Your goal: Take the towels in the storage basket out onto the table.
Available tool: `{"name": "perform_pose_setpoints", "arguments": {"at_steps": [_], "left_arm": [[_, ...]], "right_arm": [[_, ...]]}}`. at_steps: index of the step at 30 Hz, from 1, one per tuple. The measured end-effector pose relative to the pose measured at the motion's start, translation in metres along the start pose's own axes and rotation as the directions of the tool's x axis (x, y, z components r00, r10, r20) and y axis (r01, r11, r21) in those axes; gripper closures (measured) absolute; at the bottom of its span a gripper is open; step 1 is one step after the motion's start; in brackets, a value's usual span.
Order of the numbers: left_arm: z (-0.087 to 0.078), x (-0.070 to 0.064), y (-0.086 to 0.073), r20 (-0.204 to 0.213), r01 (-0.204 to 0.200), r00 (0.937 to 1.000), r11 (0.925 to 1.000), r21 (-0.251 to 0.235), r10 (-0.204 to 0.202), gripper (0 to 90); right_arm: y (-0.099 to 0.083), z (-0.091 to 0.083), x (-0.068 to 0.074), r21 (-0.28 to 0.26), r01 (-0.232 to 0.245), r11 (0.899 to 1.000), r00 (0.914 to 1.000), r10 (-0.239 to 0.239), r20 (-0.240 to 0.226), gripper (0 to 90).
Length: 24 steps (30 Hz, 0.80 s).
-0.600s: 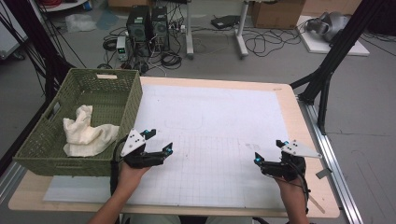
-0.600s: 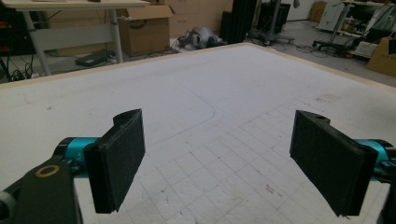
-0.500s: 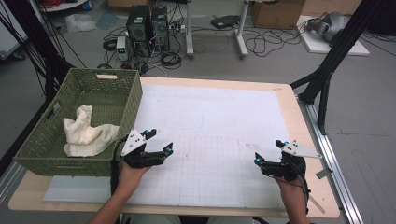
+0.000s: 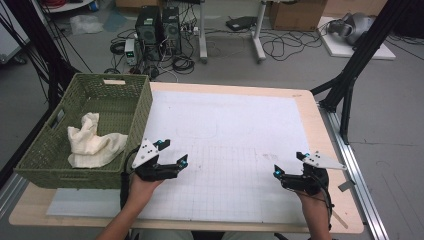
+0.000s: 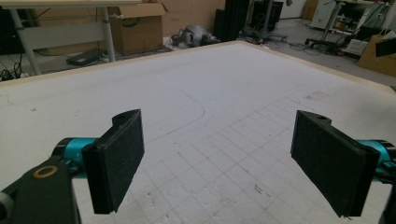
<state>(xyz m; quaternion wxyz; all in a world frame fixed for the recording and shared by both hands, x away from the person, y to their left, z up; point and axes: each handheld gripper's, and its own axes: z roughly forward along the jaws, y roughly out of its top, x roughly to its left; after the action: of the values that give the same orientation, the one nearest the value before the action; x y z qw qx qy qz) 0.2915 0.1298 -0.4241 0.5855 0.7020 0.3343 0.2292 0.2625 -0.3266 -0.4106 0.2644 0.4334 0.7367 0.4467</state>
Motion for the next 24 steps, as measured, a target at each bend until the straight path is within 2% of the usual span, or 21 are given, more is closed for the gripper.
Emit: {"name": "perform_pose_setpoints", "arguments": {"at_steps": [10,11,14,21,24], "left_arm": [[-0.002,0.002,0.009,0.015,-0.002,0.9999,1.0,-0.001,0.002,17.2],[-0.003,0.003,0.012,0.018,0.001,0.9998,1.0,-0.008,-0.001,17.2],[-0.006,0.002,0.021,0.029,-0.005,0.9996,0.9999,-0.013,0.005,17.2],[-0.017,0.006,0.041,0.054,0.006,0.9985,0.9997,-0.025,-0.005,17.4],[-0.022,0.008,0.051,0.052,0.005,0.9987,0.9994,-0.033,-0.003,17.4]], "right_arm": [[0.0,-0.002,0.003,-0.001,0.021,1.0,0.9998,-0.021,0.0,5.8],[0.0,0.0,0.004,0.011,0.042,0.999,0.9991,-0.042,-0.006,5.8],[0.0,0.001,0.005,0.019,0.054,0.998,0.9985,-0.054,-0.008,5.8],[0.0,0.001,0.006,0.016,0.056,0.998,0.9984,-0.056,-0.009,5.8],[0.0,0.001,0.005,0.018,0.051,0.999,0.9986,-0.051,-0.011,5.8]]}}
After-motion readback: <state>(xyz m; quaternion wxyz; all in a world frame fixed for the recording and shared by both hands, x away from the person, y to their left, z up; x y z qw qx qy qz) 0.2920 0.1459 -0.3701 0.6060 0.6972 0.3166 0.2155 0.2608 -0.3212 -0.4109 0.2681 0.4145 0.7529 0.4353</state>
